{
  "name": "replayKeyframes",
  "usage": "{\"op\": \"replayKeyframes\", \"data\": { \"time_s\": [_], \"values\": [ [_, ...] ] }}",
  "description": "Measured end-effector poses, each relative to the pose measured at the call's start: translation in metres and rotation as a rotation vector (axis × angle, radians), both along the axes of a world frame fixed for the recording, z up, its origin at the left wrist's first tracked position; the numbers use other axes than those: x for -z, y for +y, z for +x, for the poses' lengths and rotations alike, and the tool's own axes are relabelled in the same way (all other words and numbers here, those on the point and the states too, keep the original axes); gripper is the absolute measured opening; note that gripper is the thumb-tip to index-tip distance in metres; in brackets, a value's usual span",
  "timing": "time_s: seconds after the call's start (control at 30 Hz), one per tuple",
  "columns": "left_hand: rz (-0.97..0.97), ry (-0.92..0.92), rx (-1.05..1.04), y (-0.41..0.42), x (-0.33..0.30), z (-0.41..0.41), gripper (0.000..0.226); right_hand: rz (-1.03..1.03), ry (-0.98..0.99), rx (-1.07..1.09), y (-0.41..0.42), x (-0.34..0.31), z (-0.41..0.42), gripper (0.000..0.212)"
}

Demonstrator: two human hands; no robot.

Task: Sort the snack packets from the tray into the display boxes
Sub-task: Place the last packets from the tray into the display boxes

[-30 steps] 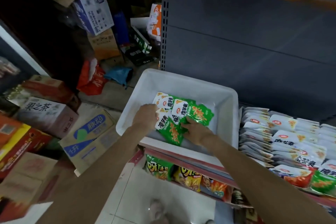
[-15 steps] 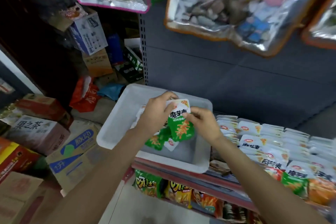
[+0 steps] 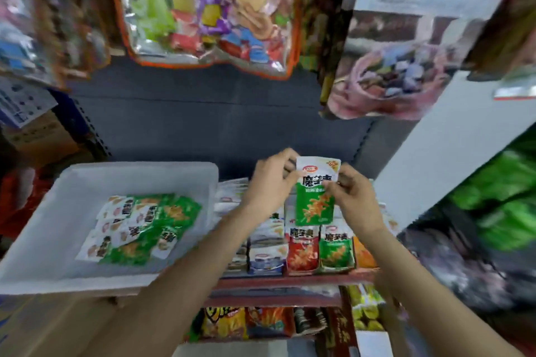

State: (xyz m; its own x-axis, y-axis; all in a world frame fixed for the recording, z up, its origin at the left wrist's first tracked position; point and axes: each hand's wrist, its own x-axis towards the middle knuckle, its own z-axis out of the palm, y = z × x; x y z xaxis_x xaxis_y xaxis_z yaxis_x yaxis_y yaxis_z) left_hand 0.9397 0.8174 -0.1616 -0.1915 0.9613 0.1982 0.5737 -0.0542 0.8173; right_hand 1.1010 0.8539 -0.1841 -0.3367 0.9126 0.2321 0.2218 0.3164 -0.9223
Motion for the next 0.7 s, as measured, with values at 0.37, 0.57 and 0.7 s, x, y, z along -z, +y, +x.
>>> {"op": "replayKeyframes", "data": {
  "time_s": [0.37,0.57,0.7],
  "values": [
    [-0.177,0.413,0.136,0.008,0.040,0.076,0.015,0.114,-0.500,0.066,0.011,0.047,0.077,0.025],
    [-0.168,0.445,0.092,0.011,0.040,0.089,0.012,0.219,-0.586,0.043,0.016,0.048,0.087,0.022],
    [-0.197,0.494,0.107,0.008,0.051,0.090,0.013,0.249,-0.672,-0.008,0.017,0.053,0.091,0.023]
  ]
}}
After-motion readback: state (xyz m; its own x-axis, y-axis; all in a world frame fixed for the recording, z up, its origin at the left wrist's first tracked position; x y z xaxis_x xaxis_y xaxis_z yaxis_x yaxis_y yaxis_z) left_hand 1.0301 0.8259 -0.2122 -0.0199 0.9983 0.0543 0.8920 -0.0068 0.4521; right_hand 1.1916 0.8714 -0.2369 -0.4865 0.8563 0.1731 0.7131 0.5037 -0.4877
